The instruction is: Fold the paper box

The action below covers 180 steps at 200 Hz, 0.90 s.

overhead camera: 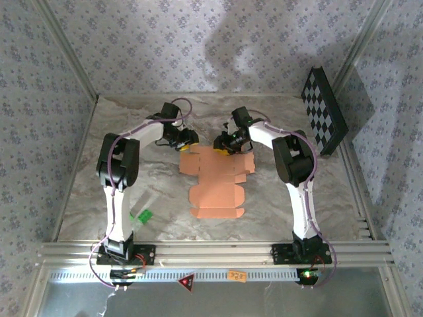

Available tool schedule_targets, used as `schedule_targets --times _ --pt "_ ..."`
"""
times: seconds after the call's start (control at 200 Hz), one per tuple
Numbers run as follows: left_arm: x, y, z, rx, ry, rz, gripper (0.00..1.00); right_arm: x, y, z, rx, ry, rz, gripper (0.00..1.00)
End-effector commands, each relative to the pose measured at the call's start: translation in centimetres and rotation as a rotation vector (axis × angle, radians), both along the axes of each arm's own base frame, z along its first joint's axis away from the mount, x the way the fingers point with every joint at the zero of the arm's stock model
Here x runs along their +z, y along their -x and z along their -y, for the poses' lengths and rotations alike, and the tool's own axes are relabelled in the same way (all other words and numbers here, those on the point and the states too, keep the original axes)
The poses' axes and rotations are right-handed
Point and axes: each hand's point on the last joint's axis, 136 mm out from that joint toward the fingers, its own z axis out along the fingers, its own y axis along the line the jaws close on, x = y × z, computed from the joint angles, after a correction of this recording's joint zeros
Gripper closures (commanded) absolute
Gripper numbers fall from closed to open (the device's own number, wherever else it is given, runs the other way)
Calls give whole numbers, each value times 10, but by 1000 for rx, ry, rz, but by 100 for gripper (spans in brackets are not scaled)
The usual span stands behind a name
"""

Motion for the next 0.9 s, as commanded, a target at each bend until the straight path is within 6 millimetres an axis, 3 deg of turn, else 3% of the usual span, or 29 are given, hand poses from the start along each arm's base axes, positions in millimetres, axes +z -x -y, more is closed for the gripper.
schedule_targets --times 0.0,0.375,0.73,0.895 --pt "9 1 7 -15 42 -9 52 -25 6 10 -6 56 -41 65" --pt "39 -2 21 -12 106 29 55 -17 7 6 -4 43 -25 65" --pt "43 6 46 -35 152 24 55 -16 6 5 -9 33 -22 65" --pt "33 5 54 -39 154 8 59 -17 7 5 -8 35 -24 68"
